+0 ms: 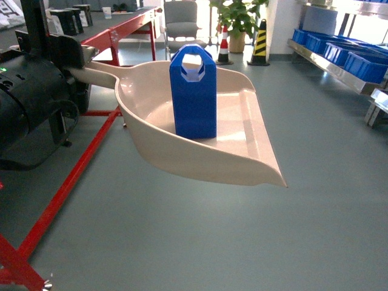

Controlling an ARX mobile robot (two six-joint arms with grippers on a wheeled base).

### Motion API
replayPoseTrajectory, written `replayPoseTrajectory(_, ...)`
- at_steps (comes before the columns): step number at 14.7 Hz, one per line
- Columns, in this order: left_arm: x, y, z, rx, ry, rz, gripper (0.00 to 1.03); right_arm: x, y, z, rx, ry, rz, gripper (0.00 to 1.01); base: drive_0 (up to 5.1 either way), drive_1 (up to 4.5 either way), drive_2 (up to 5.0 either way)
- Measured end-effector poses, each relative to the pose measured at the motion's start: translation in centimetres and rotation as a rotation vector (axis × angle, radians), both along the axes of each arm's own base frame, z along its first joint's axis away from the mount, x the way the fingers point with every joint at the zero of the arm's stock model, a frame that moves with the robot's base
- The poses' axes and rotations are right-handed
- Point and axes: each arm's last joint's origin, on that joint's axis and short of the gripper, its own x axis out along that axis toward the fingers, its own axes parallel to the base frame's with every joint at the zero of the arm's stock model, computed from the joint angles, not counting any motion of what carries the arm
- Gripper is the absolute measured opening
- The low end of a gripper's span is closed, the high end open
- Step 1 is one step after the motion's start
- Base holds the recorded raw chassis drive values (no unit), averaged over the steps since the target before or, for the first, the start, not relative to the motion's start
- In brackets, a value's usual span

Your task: Place part in tray to right shelf

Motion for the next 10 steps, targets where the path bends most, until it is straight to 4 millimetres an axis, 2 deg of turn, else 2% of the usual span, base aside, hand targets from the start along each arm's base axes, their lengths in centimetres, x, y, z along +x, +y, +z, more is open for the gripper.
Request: replayPoseTrajectory(10, 0.01, 0.03, -0.01, 0.0, 0.001, 0.001, 0.12, 0.0, 0.0, 0.01, 0.0, -0.002, 0.0, 0.98, 0.0, 4.33, -4.3)
